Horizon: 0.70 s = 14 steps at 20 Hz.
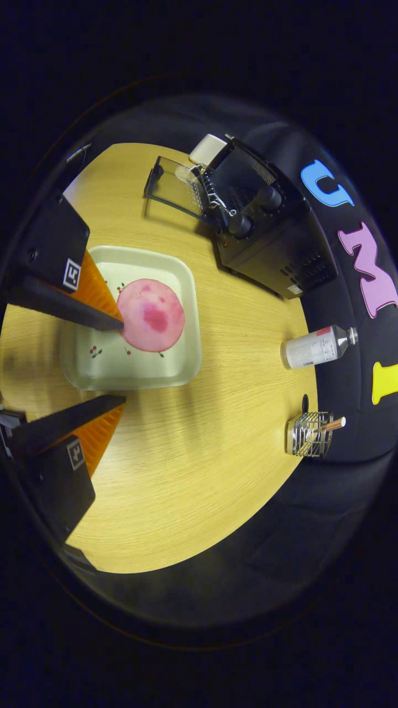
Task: Open the toaster oven, put the food inside, and close the toaster oven door.
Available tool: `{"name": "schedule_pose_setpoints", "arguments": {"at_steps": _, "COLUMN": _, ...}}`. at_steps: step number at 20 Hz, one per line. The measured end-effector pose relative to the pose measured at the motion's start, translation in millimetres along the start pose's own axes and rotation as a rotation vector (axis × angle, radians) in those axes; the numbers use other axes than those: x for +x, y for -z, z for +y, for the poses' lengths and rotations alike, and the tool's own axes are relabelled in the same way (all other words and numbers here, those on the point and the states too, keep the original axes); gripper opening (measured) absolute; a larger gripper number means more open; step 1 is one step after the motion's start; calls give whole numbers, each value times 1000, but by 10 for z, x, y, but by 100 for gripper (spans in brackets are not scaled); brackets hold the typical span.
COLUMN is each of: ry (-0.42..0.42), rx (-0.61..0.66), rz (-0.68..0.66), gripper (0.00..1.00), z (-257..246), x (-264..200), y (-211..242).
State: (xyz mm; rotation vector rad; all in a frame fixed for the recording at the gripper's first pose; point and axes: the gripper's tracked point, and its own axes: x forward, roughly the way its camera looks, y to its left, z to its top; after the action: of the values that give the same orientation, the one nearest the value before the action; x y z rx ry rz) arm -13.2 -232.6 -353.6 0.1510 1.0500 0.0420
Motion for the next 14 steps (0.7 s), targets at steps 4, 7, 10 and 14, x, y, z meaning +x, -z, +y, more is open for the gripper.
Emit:
{"name": "schedule_pose_setpoints", "arguments": {"at_steps": 4, "ry": 44, "rx": 12, "rz": 3, "gripper": 49, "z": -105, "x": 41, "y": -20}}
{"name": "schedule_pose_setpoints", "arguments": {"at_steps": 7, "ry": 39, "rx": 9, "rz": 13, "gripper": 37, "z": -119, "x": 41, "y": 4}}
{"name": "schedule_pose_setpoints", "arguments": {"at_steps": 10, "ry": 50, "rx": -17, "rz": 21, "gripper": 33, "z": -120, "x": 29, "y": 16}}
{"name": "schedule_pose_setpoints", "arguments": {"at_steps": 14, "ry": 42, "rx": 5, "rz": 20, "gripper": 26, "z": -119, "x": -5, "y": 20}}
